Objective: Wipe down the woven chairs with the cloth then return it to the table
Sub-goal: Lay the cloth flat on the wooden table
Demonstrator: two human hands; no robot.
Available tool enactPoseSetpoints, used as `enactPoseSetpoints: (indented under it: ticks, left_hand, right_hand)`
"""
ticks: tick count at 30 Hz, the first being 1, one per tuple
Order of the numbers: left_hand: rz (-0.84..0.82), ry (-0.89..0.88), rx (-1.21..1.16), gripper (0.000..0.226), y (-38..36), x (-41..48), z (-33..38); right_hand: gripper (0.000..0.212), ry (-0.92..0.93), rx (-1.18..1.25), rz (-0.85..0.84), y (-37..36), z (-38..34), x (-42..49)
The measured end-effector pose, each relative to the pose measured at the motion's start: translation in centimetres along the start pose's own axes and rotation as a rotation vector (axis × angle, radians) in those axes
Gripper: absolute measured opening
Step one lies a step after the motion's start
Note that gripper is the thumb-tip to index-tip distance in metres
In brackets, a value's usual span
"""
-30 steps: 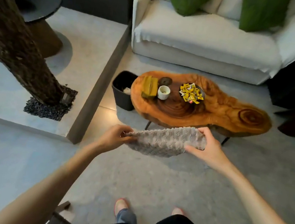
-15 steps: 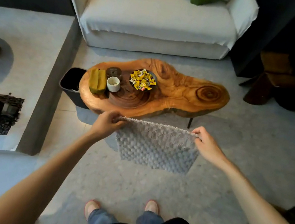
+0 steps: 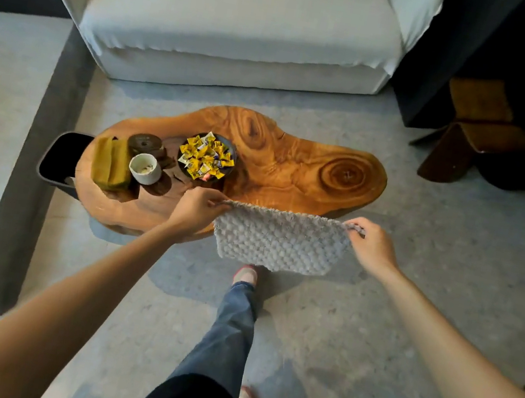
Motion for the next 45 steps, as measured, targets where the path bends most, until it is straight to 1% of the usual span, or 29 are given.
enactPoseSetpoints:
  ticks: [7, 12, 16, 20, 22, 24, 28, 30, 33, 38, 45]
  left_hand:
    - [-0.014, 0.059, -0.076, 0.022, -4.1, 12.9, 1.9]
    - [0.060, 0.032, -0.073, 0.016, -6.1, 19.3, 3.2]
    - [0.059, 0.033, -0.030, 0.014, -8.9, 22.0, 2.9]
    - [-0.012, 0.122, -0.009, 0.013, -13.4, 23.2, 0.8]
    - [-0.049, 0.132, 0.018, 0.012, -16.1, 23.6, -0.8]
    - [-0.078, 0.162, 0.047, 0.011, -19.1, 23.6, -2.5]
    - [-0.111, 0.283, 0.070, 0.012, -23.9, 22.8, -5.3]
    - [-0.133, 0.323, 0.087, 0.013, -25.8, 22.8, -6.2]
    - [-0.123, 0.330, 0.098, 0.012, -28.2, 23.9, -7.4]
    - [-0.106, 0.406, 0.089, 0.016, -32.0, 27.1, -10.0]
    - [-0.058, 0.459, 0.174, 0.021, -36.2, 31.1, -13.1]
  right_hand:
    - [0.020, -0.097, 0.031, 0.133, -1.1, -2.1, 12.6]
    - [0.025, -0.069, 0.053, 0.198, -0.9, -2.7, 18.9]
    - [0.024, -0.049, 0.007, 0.141, -2.3, -0.5, 21.7]
    - [0.023, -0.010, 0.016, 0.031, -5.2, 2.8, 23.7]
    - [0.023, -0.002, 0.006, -0.021, -7.3, 5.1, 24.7]
    - [0.024, -0.026, -0.018, -0.087, -9.6, 7.7, 25.5]
    - [0.025, -0.085, -0.059, -0.238, -13.4, 12.4, 26.8]
    - [0.025, -0.110, -0.079, -0.277, -14.8, 14.1, 27.7]
    - [0.024, -0.136, -0.112, -0.323, -17.1, 15.9, 29.8]
    - [0.020, -0.207, -0.099, -0.297, -20.8, 17.0, 34.3]
    - [0.019, -0.265, -0.099, -0.168, -25.1, 17.8, 38.8]
Point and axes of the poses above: each hand's wrist, its own x-axis towards the middle knuckle, its own y-axis out of the back of the hand, z = x × y, the point moved 2 cm from there along x, towards the middle knuckle, and after that the axes turned 14 degrees about z, right-handed, at the moved point
